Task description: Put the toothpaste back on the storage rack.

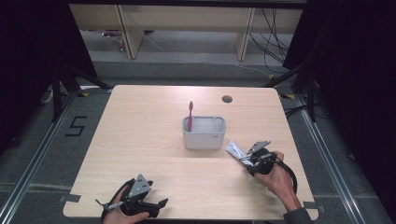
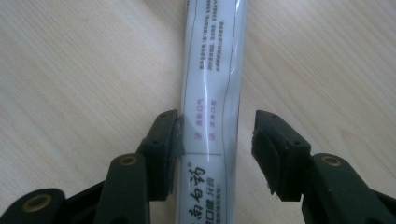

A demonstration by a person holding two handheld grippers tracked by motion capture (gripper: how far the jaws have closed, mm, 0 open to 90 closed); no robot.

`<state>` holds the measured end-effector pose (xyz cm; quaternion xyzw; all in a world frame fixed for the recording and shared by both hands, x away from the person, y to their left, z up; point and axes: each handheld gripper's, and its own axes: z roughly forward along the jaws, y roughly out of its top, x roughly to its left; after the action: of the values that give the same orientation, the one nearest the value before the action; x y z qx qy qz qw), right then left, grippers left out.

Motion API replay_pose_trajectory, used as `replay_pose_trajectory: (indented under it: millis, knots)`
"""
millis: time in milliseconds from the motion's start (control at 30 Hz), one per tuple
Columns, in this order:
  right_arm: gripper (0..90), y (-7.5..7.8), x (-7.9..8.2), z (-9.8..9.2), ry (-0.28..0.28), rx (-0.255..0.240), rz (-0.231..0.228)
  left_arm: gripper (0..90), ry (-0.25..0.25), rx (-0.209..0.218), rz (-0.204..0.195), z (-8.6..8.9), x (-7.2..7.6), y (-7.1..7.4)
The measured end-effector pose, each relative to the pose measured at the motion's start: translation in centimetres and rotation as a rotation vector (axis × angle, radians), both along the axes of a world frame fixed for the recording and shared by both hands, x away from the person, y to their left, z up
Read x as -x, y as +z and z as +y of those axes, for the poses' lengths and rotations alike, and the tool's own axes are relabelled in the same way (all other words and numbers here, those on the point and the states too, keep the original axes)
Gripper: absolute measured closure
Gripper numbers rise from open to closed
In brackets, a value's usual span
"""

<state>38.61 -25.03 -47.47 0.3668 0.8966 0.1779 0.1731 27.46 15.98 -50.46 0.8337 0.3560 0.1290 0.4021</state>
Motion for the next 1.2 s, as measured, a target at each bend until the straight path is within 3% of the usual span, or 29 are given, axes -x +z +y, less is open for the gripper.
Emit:
replay_pose_trajectory:
  millis: [433, 633, 1200]
  knots:
    - [52.5, -0.4, -1.1, 0.8, -0.004, 0.037, 0.032, 16.6, 0.001, 0.001, 0.000, 0.0, 0.0, 0.0]
    - [57.1, -0.6, -1.3, 0.9, 0.000, 0.021, 0.070, 16.6, 0.000, 0.001, 0.001, 0.0, 0.0, 0.0]
    - [60.7, -0.2, -2.9, 0.7, -0.014, 0.046, 0.134, 16.6, -0.004, 0.008, 0.000, 0.1, 0.0, 0.1]
